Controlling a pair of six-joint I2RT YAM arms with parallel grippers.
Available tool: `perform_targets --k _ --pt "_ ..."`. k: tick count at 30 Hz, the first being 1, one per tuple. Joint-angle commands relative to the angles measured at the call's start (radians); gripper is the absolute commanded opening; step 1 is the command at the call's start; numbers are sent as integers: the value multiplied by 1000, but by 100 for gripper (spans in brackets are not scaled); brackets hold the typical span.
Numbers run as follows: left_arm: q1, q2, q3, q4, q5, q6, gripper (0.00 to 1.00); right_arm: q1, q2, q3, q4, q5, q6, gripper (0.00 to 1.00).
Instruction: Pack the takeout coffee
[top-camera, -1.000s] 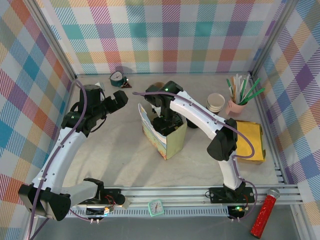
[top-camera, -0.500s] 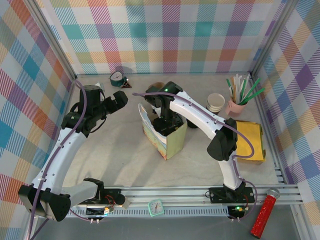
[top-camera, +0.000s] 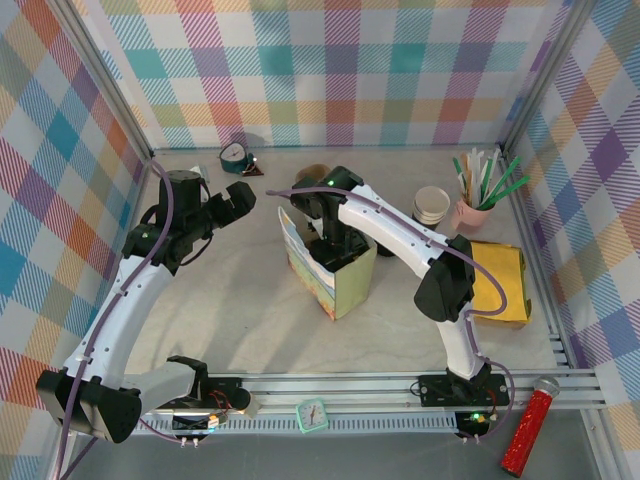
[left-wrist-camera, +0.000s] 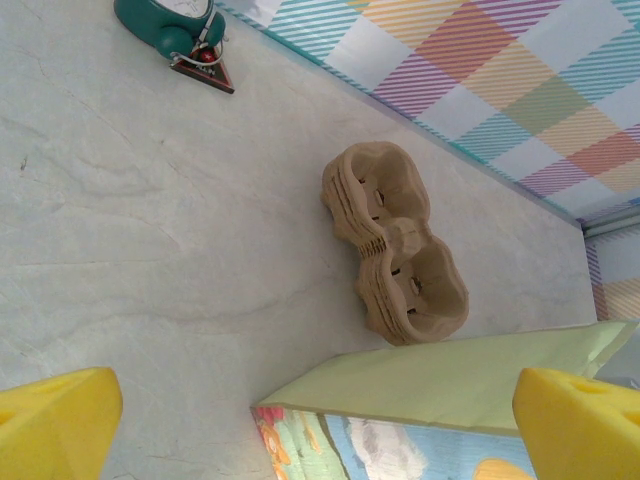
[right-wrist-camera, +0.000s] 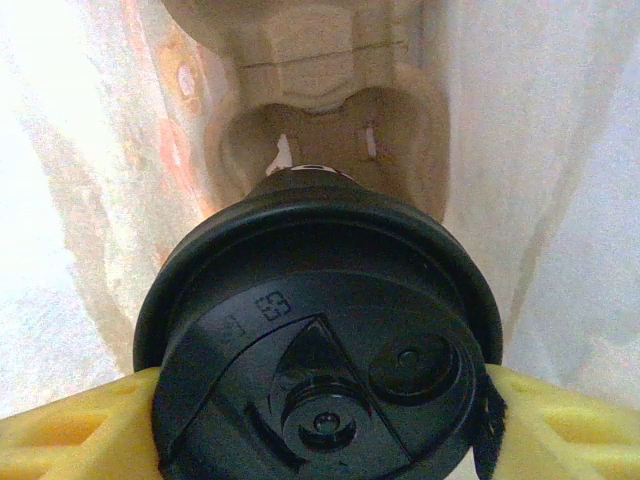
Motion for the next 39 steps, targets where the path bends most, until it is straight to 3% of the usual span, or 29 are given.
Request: perform_targets --k 1,39 --pt "7 -24 -5 -3 16 -10 100 -7 -47 -6 -79 11 12 70" --pt "7 -22 -10 2 22 -16 100 -27 -62 -12 -89 32 -2 70"
